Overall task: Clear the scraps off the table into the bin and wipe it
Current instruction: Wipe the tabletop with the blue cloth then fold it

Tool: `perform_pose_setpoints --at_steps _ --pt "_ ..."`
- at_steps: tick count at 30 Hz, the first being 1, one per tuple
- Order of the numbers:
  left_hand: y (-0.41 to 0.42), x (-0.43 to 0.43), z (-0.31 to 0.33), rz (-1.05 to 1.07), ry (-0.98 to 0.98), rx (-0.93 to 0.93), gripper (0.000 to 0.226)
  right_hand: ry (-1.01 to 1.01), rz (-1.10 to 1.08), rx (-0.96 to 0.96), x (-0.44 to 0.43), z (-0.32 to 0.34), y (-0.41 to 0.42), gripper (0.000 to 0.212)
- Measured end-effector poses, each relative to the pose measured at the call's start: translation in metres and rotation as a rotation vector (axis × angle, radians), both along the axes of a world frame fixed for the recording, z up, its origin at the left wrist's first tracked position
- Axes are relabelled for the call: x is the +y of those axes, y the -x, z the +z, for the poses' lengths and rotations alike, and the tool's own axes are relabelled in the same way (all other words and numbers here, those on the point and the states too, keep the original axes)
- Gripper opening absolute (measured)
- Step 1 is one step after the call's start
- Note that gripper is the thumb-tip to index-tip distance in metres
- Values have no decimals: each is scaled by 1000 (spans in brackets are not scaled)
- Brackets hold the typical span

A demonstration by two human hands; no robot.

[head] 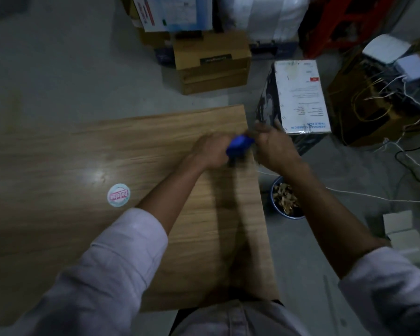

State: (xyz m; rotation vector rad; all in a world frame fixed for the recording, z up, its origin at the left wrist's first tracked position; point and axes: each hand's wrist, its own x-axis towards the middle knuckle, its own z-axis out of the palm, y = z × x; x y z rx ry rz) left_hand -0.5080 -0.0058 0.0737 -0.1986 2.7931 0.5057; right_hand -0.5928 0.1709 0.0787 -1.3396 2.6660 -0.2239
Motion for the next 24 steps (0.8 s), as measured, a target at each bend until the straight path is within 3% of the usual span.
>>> perform_pose_setpoints --at_steps 2,6,8,11,15,18,20,22,24 --pt "4 -4 -11 10 157 152 80 114 -22 93 -10 -10 4 61" --pt "-19 7 -68 -24 225 -126 87 -156 40 -176 -13 -74 -6 68" --pt "-38 18 -92 -44 273 -164 89 -57 -10 -281 -1 -101 -24 63" --pt "-51 30 -101 -74 290 -144 87 30 -124 -259 19 -119 -57 65" --pt "-86 61 -91 -85 338 -180 76 118 -99 -241 45 -121 -98 66" --pt "-130 89 -95 -151 377 -105 67 71 -103 -330 70 -112 -123 64" --pt "-158 105 -91 -149 372 -155 68 33 -109 -369 86 -101 -147 62" --pt "-178 122 -85 -180 356 -162 66 -103 -72 -363 102 -92 -166 62" --pt "-189 132 -68 -221 244 -284 70 -288 10 -339 113 -79 -170 61"
